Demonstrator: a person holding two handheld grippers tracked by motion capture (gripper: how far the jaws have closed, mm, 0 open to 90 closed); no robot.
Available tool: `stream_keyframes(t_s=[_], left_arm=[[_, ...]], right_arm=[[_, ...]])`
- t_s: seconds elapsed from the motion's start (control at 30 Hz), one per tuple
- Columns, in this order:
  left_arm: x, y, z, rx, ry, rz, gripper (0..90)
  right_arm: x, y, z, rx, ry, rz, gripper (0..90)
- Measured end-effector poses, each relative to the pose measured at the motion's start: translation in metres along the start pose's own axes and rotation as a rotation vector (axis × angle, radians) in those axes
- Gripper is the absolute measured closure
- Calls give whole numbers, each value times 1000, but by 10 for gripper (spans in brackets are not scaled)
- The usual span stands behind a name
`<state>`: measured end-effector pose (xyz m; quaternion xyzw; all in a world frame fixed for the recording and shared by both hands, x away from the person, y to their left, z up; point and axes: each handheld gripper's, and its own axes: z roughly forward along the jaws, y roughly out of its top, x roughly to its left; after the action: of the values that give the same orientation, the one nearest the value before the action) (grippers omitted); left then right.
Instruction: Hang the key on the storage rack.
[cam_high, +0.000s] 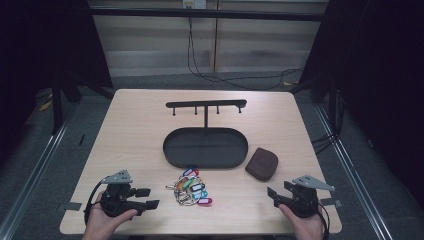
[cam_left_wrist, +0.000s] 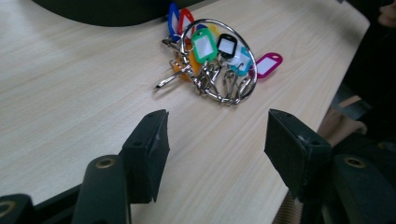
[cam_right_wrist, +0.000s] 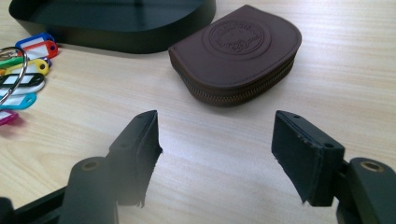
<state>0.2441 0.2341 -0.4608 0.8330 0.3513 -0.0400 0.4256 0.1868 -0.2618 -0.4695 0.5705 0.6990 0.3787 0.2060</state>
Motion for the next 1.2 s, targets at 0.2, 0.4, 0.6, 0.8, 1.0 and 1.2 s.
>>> stream_keyframes(t_s=[0.2,0.4,0.6,0.8,1.0,1.2], left_arm=[[1,-1,0,4,3,-12,389],[-3,1,1,16,10,5,450],[-6,7,1,7,-20,37,495],[-20,15,9,49,-50,103,490],[-30,34,15,77,-14,100,496],[-36,53,21,127,-55,102,556]], right_arm=[[0,1,2,-2,29,10,304],[0,1,2,-5,30,15,300],[1,2,4,-1,28,6,301],[4,2,4,8,26,-5,301],[3,2,3,0,21,-6,313],[5,2,5,9,21,-19,313]])
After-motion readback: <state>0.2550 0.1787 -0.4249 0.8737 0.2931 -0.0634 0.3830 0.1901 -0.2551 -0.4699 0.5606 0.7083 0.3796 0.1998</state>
